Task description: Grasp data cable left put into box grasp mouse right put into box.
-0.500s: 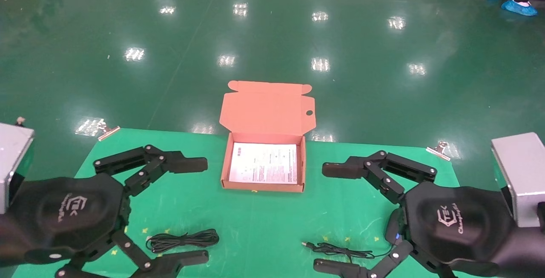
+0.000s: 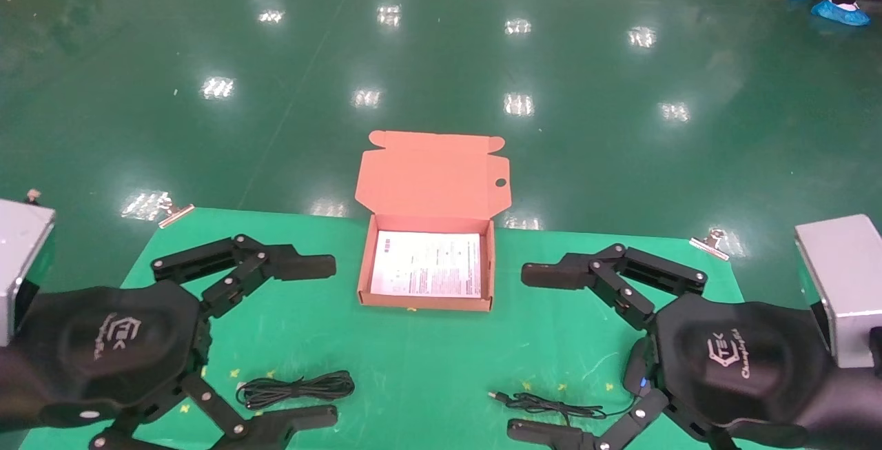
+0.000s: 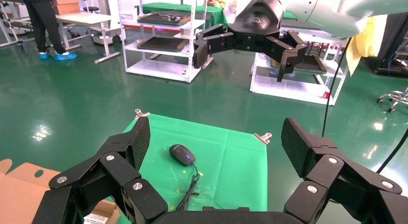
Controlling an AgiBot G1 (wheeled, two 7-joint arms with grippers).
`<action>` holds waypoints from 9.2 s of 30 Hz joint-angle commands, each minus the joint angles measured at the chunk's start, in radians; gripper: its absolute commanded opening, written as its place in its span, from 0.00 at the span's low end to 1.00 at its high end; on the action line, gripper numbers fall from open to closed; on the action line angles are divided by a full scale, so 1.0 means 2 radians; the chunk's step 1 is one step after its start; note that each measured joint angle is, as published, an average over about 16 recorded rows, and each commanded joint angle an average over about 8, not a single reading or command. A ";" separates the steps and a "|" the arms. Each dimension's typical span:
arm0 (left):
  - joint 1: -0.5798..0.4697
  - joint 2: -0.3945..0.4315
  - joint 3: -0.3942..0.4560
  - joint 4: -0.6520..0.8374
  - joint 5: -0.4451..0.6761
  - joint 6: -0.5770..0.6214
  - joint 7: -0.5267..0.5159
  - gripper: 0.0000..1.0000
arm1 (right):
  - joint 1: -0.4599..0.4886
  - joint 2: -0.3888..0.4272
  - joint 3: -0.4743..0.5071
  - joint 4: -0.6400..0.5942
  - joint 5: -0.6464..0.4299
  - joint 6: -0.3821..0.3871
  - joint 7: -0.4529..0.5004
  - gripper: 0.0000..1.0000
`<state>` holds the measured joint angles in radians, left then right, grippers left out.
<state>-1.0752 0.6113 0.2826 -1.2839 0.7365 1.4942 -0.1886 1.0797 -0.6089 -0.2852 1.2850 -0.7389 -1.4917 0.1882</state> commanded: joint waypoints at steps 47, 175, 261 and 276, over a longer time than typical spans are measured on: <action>-0.186 0.160 0.278 0.072 0.563 -0.032 -0.063 1.00 | 0.211 -0.116 -0.354 0.031 -0.589 0.063 -0.023 1.00; -0.282 0.223 0.277 0.142 0.706 -0.268 -0.071 0.00 | 0.379 -0.277 -0.295 -0.210 -0.648 0.300 -0.078 0.00; -0.285 0.182 0.281 0.065 0.835 -0.222 -0.195 0.00 | 0.294 -0.382 -0.543 -0.358 -0.295 0.466 -0.104 0.00; -0.285 0.182 0.281 0.065 0.835 -0.222 -0.195 0.00 | 0.296 -0.382 -0.581 -0.386 -0.281 0.485 -0.039 1.00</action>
<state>-1.6454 0.9750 0.8452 -1.1539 2.4057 1.0507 -0.5781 1.6706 -1.3719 -1.4416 0.5119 -1.3002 -0.5223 0.1057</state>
